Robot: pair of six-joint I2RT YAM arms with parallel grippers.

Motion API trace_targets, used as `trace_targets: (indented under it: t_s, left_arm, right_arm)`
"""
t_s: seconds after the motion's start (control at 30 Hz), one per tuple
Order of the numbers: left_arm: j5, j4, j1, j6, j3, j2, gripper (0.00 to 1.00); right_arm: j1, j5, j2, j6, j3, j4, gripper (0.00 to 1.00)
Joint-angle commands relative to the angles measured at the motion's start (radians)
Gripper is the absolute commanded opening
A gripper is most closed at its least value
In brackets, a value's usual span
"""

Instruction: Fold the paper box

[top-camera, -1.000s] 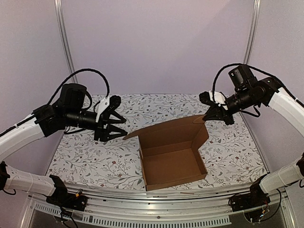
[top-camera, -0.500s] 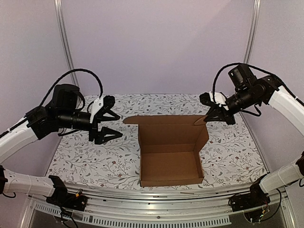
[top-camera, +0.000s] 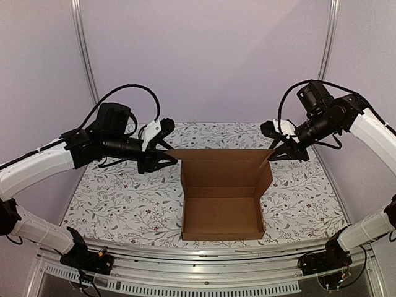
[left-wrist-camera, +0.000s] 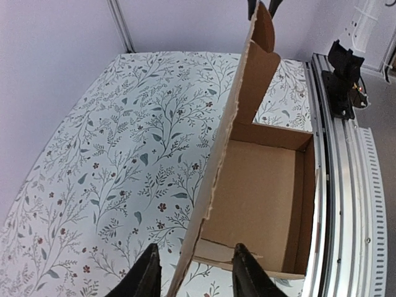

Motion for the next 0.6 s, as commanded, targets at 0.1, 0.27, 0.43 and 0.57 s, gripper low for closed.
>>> trace_targets:
  t_s: [0.1, 0.27, 0.43, 0.57]
  left_arm:
    - [0.044, 0.027, -0.014, 0.017, 0.032, 0.024, 0.19]
    - [0.070, 0.032, -0.017, 0.013, 0.017, 0.023, 0.15]
    - [0.072, 0.034, -0.020, 0.016, 0.002, 0.008, 0.14]
    - [0.068, -0.004, -0.019, 0.032, 0.001, -0.032, 0.25]
  right_arm:
    - [0.092, 0.113, 0.041, 0.053, 0.132, -0.077, 0.41]
    - [0.243, 0.293, 0.155, 0.100, 0.271, -0.156, 0.43]
    - [0.318, 0.417, 0.283, 0.140, 0.395, -0.207, 0.35]
    - [0.332, 0.420, 0.353, 0.145, 0.471, -0.267, 0.14]
